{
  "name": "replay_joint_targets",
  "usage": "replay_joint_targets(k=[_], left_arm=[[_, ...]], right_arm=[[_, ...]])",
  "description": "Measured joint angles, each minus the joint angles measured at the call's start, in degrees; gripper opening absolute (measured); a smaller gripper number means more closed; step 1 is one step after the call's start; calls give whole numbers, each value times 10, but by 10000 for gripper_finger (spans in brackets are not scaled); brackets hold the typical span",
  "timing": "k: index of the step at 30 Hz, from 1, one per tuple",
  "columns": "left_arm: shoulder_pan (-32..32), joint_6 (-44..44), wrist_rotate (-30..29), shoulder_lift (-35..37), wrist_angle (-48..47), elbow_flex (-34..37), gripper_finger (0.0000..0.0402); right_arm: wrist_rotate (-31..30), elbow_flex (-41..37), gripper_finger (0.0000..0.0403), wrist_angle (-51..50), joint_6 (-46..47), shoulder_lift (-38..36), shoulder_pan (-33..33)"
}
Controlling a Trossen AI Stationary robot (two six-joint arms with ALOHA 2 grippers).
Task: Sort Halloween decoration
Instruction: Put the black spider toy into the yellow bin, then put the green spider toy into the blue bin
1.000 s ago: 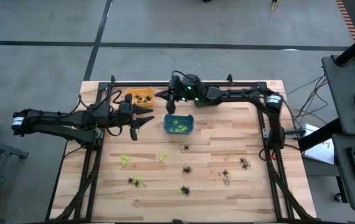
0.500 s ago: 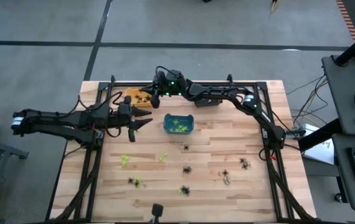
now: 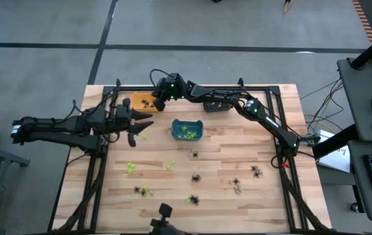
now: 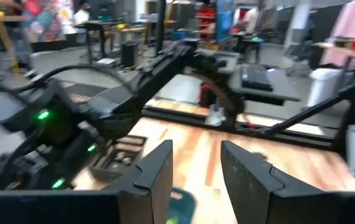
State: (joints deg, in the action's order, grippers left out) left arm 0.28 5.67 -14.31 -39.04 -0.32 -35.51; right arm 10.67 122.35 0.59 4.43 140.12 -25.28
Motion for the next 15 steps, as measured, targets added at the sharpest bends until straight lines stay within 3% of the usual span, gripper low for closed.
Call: replay_joint_targets(k=[8,15], left_arm=[[0,38,-48,-2,-52,0,118],[0,171,-48,-17,-167,0,118]], right_arm=[[25,3,102,-55,-4,-13,0],[44,3,120,-252,-67,-101,1]])
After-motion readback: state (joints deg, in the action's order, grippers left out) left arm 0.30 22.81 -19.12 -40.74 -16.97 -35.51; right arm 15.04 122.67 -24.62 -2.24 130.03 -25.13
